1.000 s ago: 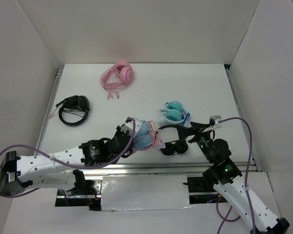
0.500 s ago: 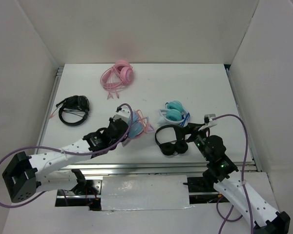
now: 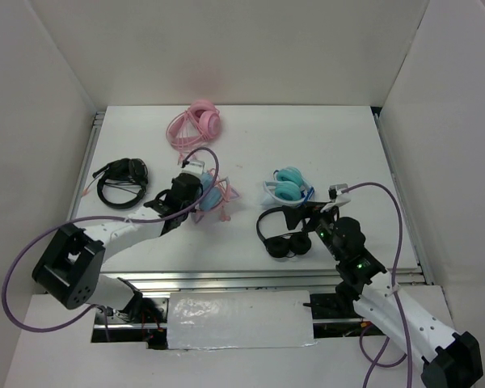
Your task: Wrap the headphones
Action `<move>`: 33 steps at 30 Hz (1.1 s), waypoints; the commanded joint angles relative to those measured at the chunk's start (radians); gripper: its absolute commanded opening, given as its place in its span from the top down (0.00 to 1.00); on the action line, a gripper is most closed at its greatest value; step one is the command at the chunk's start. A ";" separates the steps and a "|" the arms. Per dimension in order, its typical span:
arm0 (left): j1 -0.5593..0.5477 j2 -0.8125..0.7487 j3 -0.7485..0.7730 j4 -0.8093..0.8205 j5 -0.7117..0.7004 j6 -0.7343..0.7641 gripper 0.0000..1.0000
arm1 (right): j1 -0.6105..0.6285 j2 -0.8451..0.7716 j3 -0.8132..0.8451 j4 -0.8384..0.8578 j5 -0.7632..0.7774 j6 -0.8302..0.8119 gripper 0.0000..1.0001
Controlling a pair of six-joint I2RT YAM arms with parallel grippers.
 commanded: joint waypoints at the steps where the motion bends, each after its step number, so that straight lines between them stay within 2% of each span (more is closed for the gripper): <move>1: 0.050 0.038 0.079 0.155 0.024 0.040 1.00 | -0.002 0.027 0.039 0.082 0.008 -0.022 0.00; 6: 0.090 0.156 0.146 0.158 -0.032 0.076 1.00 | -0.002 0.069 0.050 0.116 0.003 -0.026 0.00; 14: 0.144 0.320 0.263 0.112 -0.032 0.055 1.00 | -0.001 0.106 0.110 0.047 0.040 -0.058 0.00; 19: 0.170 0.373 0.347 -0.021 -0.027 -0.002 0.99 | 0.001 0.086 0.100 0.046 0.025 -0.071 0.00; 20: 0.171 0.385 0.372 -0.036 -0.025 -0.008 0.96 | 0.001 0.077 0.103 0.038 0.026 -0.072 0.00; 21: 0.167 0.388 0.378 -0.068 -0.012 -0.009 0.84 | -0.002 0.075 0.106 0.024 0.032 -0.075 0.00; 23: 0.164 0.400 0.390 -0.093 0.004 -0.003 0.72 | 0.001 0.057 0.106 0.015 0.034 -0.080 0.00; 28: 0.165 0.422 0.415 -0.174 -0.013 -0.057 0.67 | 0.002 0.014 0.100 -0.006 0.014 -0.089 0.00; 31: 0.176 0.413 0.418 -0.210 -0.004 -0.089 0.60 | 0.002 -0.011 0.100 -0.026 0.014 -0.088 0.00; 33: 0.185 0.394 0.418 -0.240 0.026 -0.094 0.40 | 0.004 -0.032 0.099 -0.040 0.014 -0.083 0.00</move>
